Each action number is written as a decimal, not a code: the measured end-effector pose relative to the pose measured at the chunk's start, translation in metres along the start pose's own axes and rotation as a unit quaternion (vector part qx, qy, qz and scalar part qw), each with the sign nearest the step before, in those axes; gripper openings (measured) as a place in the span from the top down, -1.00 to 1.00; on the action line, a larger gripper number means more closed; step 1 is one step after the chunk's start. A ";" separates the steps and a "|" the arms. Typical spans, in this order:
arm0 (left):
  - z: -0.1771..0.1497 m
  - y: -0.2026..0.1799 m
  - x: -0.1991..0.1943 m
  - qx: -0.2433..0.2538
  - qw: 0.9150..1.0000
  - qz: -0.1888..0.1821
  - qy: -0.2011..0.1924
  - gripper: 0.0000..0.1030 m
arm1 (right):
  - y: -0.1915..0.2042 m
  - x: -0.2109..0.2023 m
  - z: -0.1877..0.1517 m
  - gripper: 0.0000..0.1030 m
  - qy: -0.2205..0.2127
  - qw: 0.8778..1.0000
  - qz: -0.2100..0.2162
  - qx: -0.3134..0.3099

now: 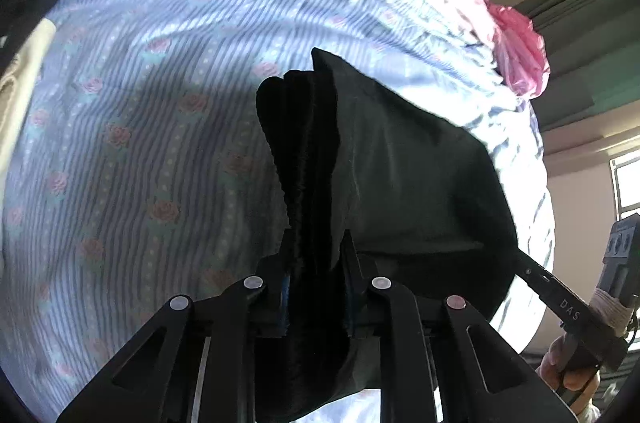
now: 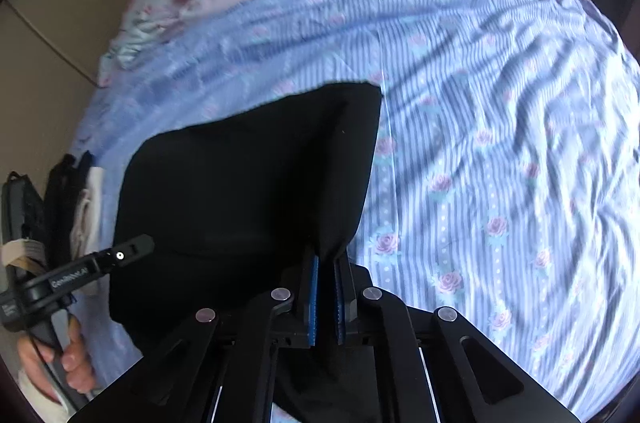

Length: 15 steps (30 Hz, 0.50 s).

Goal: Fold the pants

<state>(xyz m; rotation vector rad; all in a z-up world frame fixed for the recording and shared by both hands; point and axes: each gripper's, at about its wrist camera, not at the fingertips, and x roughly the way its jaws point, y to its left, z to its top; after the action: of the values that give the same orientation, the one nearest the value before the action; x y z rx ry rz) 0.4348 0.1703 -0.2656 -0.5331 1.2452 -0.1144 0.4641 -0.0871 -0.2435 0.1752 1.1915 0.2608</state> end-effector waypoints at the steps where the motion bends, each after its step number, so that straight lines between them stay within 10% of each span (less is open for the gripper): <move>1: -0.001 -0.003 -0.003 0.000 1.000 0.000 -0.004 0.63 | -0.001 -0.007 0.000 0.89 -0.005 1.000 0.004 -0.004; 9: -0.024 -0.028 -0.029 0.004 0.999 0.024 -0.027 0.66 | -0.012 -0.054 -0.002 0.87 -0.026 0.999 0.027 -0.033; 12: -0.029 -0.028 -0.029 0.003 0.999 0.039 -0.035 0.67 | -0.028 -0.036 -0.004 0.03 0.003 0.999 0.040 -0.013; 15: -0.031 -0.027 -0.026 0.008 0.997 0.061 -0.040 0.68 | -0.046 -0.008 -0.013 -0.02 0.027 0.998 0.054 0.012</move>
<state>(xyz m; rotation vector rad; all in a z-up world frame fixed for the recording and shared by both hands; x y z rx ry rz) 0.4026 0.1462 -0.2374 -0.4434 1.1937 -0.0004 0.4541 -0.1338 -0.2535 0.2553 1.2408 0.3487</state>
